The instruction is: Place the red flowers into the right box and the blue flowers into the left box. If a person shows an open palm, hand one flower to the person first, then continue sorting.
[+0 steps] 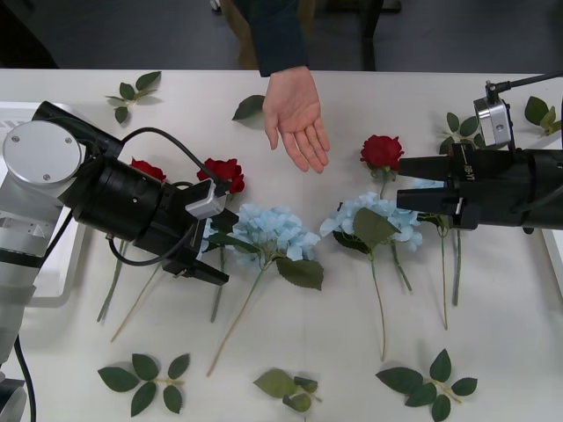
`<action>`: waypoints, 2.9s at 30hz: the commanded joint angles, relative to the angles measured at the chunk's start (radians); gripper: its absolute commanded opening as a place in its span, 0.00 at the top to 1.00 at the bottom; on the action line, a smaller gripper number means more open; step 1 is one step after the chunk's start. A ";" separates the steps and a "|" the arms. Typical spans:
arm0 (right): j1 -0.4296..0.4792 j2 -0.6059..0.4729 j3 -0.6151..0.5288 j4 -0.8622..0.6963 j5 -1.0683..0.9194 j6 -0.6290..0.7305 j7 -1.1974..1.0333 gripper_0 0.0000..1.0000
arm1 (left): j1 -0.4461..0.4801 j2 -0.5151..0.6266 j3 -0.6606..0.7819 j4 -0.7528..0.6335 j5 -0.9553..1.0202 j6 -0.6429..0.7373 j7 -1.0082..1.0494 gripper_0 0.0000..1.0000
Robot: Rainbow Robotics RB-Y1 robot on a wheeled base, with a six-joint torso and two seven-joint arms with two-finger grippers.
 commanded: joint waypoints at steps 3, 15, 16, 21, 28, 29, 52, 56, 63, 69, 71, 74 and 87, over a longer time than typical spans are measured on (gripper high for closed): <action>0.006 -0.039 -0.023 -0.024 -0.013 -0.006 0.013 0.00 | -0.026 -0.006 0.011 -0.007 -0.002 0.009 0.050 0.00; 0.006 -0.039 -0.023 -0.024 -0.013 -0.006 0.013 0.00 | -0.026 -0.006 0.011 -0.007 -0.002 0.009 0.050 0.00; 0.006 -0.039 -0.023 -0.024 -0.013 -0.006 0.013 0.00 | -0.026 -0.006 0.011 -0.007 -0.002 0.009 0.050 0.00; 0.006 -0.039 -0.023 -0.024 -0.013 -0.006 0.013 0.00 | -0.026 -0.006 0.011 -0.007 -0.002 0.009 0.050 0.00; 0.006 -0.039 -0.023 -0.024 -0.013 -0.006 0.013 0.00 | -0.026 -0.006 0.011 -0.007 -0.002 0.009 0.050 0.00; 0.006 -0.039 -0.023 -0.024 -0.013 -0.006 0.013 0.00 | -0.026 -0.006 0.011 -0.007 -0.002 0.009 0.050 0.00; 0.006 -0.039 -0.023 -0.024 -0.013 -0.006 0.013 0.00 | -0.026 -0.006 0.011 -0.007 -0.002 0.009 0.050 0.00; 0.006 -0.039 -0.023 -0.024 -0.013 -0.006 0.013 0.00 | -0.026 -0.006 0.011 -0.007 -0.002 0.009 0.050 0.00; 0.006 -0.039 -0.023 -0.024 -0.013 -0.006 0.013 0.00 | -0.026 -0.006 0.011 -0.007 -0.002 0.009 0.050 0.00; 0.050 -0.022 -0.017 -0.010 -0.036 -0.009 0.013 0.00 | -0.026 -0.006 0.011 -0.007 -0.002 0.009 0.050 0.00; 0.050 -0.030 -0.019 -0.010 -0.062 -0.008 0.013 0.00 | -0.026 -0.006 0.011 -0.007 -0.002 0.009 0.050 0.00; 0.047 -0.061 -0.023 -0.010 -0.111 -0.017 0.013 0.00 | -0.026 -0.006 0.011 -0.007 -0.002 0.009 0.050 0.00; 0.047 -0.297 -0.089 0.174 -0.109 -0.017 0.008 0.00 | -0.026 -0.006 0.011 -0.007 -0.002 0.009 0.050 0.00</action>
